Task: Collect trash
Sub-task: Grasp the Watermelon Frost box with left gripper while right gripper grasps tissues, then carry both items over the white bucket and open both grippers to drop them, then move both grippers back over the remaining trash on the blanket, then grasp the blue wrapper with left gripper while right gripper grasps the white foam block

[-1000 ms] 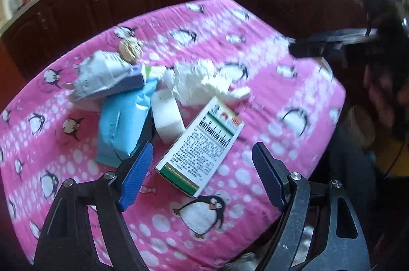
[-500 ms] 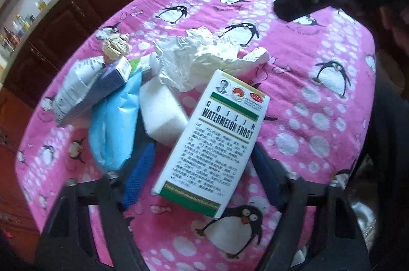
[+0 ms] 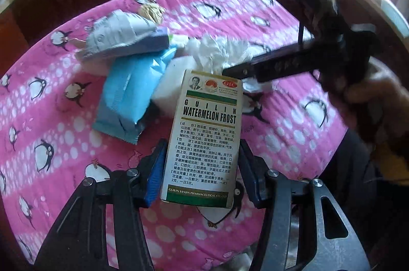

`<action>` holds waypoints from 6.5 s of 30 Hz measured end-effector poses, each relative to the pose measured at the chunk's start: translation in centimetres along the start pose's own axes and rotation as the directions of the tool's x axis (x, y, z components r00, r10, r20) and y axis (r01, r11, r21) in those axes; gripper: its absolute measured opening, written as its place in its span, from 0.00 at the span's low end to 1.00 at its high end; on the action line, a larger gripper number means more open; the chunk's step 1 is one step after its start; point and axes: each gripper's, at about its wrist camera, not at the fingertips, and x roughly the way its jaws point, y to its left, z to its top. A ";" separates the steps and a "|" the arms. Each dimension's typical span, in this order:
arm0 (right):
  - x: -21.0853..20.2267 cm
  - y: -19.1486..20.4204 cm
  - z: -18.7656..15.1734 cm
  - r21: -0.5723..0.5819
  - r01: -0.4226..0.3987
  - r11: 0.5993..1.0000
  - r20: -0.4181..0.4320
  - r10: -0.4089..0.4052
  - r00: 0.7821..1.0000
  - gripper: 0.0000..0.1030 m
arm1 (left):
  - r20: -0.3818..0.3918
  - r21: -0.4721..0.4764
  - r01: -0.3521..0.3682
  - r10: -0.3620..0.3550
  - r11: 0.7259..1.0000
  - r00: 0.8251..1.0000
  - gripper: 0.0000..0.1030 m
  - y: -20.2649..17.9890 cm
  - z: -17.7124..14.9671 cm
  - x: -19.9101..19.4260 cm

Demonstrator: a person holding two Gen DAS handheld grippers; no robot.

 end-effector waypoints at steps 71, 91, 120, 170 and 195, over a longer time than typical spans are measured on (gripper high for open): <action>-22.1 -31.1 -15.3 0.592 0.308 0.745 0.160 -0.483 0.861 0.20 | -0.029 0.056 0.331 -0.330 0.942 0.944 0.49 -29.5 23.5 14.1; -22.1 -28.2 -15.3 0.568 0.364 0.738 0.174 -0.540 0.824 0.52 | 0.052 0.082 0.222 -0.226 0.972 0.973 0.71 -26.2 21.2 12.0; -20.7 -12.3 -9.9 0.384 0.413 0.826 0.304 -0.536 0.788 0.71 | 0.215 -0.024 0.010 -0.005 1.000 0.977 0.71 -10.6 11.5 -1.6; -6.1 5.8 -2.2 -0.077 0.195 0.978 0.171 -0.180 0.969 0.73 | 0.059 -0.285 0.042 -0.026 0.958 0.998 0.76 9.9 1.4 -0.9; 1.5 7.7 0.6 -0.198 -0.032 0.980 0.036 0.040 0.999 0.73 | -0.034 -0.294 0.085 -0.099 0.952 0.994 0.27 13.9 0.6 0.2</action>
